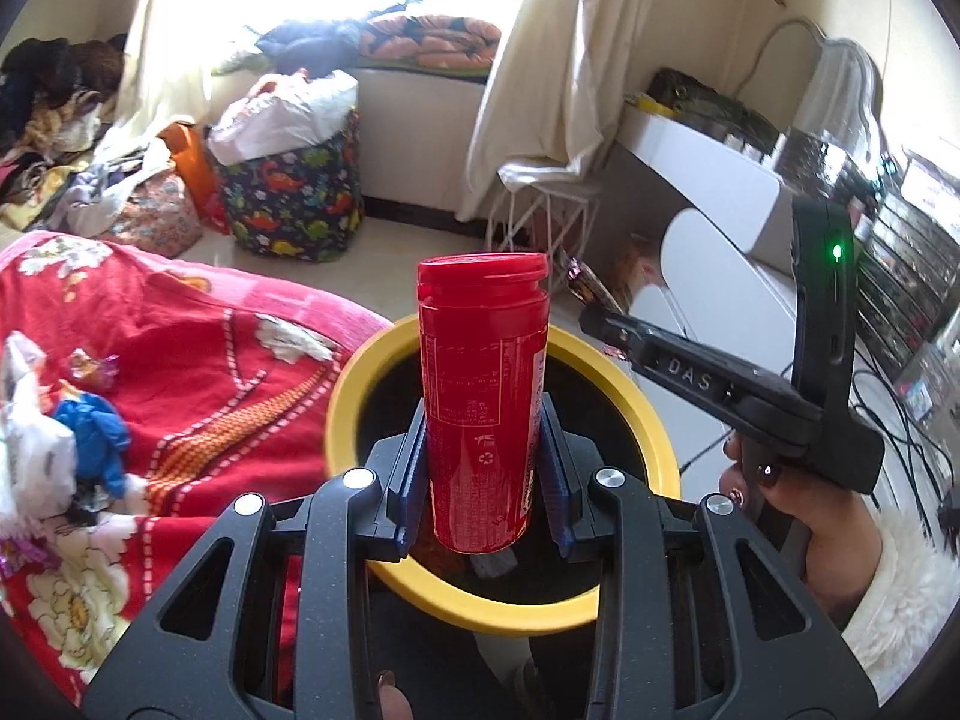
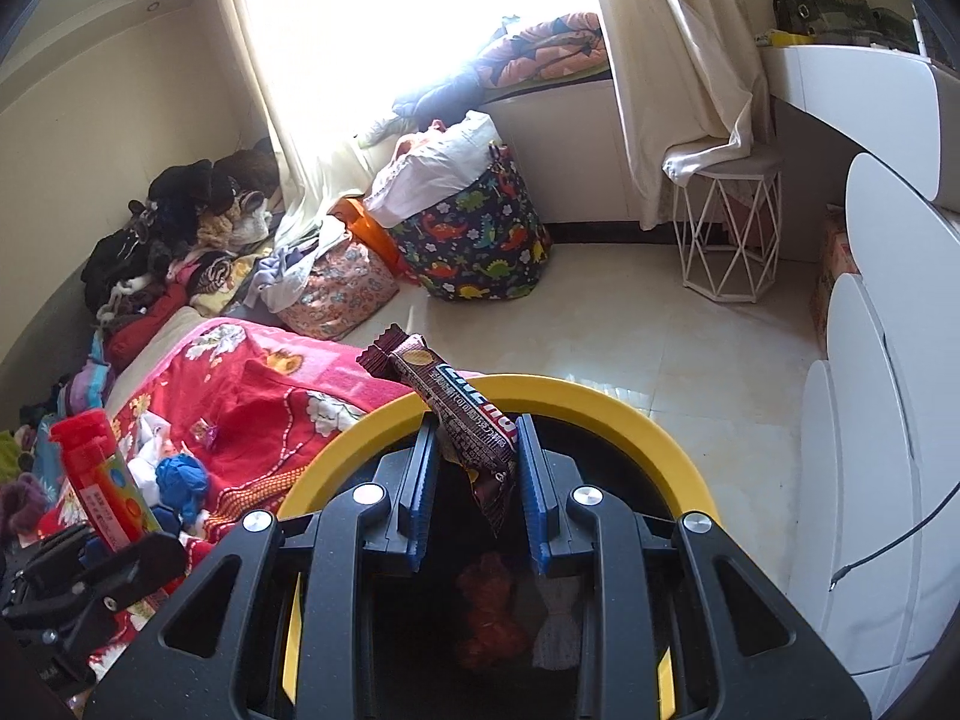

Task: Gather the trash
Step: 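Carry the wrapper and red can in both tools over the yellow-rimmed bin, then open both tools to drop the wrapper and red can into the bin, then move both open tools back over the remaining trash on the bedspread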

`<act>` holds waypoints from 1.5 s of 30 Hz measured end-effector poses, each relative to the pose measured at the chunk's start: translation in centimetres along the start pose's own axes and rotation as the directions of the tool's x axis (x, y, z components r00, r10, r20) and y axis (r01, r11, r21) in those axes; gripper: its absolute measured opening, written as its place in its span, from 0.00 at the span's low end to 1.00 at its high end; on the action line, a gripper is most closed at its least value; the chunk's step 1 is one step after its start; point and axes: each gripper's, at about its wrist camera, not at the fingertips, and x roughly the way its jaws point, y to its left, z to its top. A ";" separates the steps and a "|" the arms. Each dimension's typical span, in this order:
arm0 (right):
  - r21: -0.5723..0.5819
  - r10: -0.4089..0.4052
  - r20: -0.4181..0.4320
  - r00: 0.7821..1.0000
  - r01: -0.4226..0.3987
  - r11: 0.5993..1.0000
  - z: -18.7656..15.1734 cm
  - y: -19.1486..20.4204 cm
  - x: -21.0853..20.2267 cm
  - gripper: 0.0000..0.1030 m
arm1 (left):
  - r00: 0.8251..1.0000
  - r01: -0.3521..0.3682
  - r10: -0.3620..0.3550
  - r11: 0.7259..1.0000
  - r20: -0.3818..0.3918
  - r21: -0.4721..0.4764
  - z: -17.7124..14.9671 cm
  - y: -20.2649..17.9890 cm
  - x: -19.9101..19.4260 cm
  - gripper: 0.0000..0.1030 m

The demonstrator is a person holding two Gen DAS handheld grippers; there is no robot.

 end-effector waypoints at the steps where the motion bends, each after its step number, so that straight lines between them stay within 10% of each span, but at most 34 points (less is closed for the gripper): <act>1: 0.011 -0.001 -0.004 1.000 0.001 1.000 -0.1 -0.3 0.1 0.24 | 1.000 0.003 -0.003 1.000 -0.006 0.001 -0.1 -0.1 0.3 0.25; 18: 0.090 0.006 -0.046 0.999 -0.002 0.996 -0.6 -2.3 1.7 0.36 | 0.997 0.019 -0.018 1.000 -0.072 0.018 -1.0 -0.1 4.2 0.26; 26: 0.108 -0.001 -0.040 0.999 0.006 0.994 -0.8 -2.5 1.8 0.61 | 1.000 0.013 -0.014 0.999 -0.020 -0.042 -1.0 1.1 3.0 0.76; 45: -0.020 -0.012 0.089 0.996 0.013 1.000 -0.8 0.1 -0.5 0.77 | 0.993 -0.054 0.066 0.992 0.100 -0.116 -0.2 3.9 -1.4 0.89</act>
